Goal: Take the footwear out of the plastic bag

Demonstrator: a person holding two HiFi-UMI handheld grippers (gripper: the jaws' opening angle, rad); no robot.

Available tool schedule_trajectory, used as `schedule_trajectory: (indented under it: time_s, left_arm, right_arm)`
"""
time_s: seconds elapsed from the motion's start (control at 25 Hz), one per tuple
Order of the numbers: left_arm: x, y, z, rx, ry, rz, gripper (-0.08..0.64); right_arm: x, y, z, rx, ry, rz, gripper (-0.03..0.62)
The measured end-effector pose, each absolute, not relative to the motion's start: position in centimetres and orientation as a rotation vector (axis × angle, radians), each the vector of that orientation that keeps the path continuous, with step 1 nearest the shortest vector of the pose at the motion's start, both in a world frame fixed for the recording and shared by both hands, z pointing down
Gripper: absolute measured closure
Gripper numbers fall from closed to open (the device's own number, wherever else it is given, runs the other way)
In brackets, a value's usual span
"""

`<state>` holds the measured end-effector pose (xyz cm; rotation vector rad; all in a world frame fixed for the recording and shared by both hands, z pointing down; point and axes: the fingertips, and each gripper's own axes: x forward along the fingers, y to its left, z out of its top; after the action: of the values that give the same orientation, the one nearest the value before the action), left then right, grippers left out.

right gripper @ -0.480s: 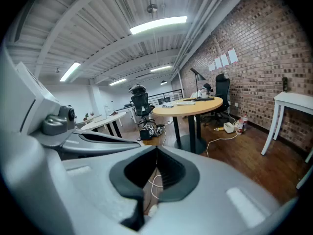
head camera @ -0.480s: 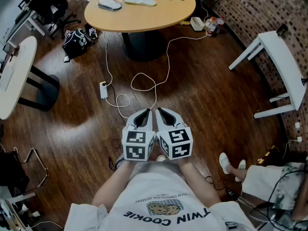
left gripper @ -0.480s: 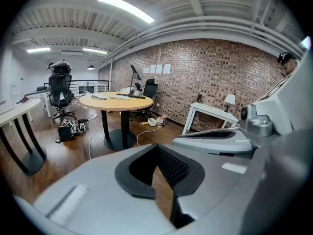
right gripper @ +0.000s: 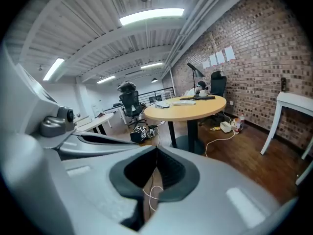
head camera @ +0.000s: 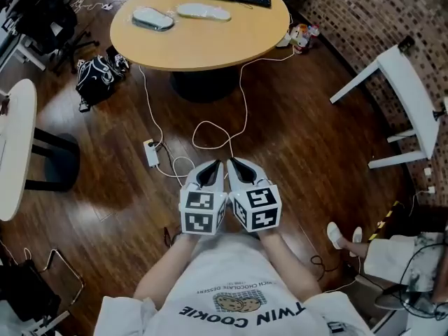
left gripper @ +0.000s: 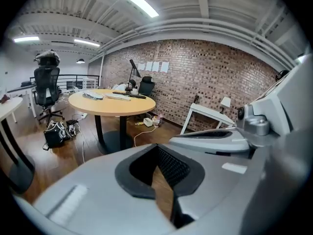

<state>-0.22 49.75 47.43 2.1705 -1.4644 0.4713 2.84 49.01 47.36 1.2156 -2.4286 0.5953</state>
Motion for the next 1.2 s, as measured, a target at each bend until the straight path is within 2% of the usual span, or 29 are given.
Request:
schedule_trajectory:
  time_s: [0.56, 1.2]
  left_arm:
    - [-5.8, 40.0, 47.0, 2.174, -1.436, 0.415, 0.554]
    - [-3.3, 15.4, 47.1, 2.086, -1.566, 0.467, 0.554]
  right_arm:
    - [-3.2, 39.0, 46.4, 1.192, -2.404, 0.511, 0.589]
    - [-0.5, 14.5, 47.0, 1.046, -2.481, 0.548, 0.591]
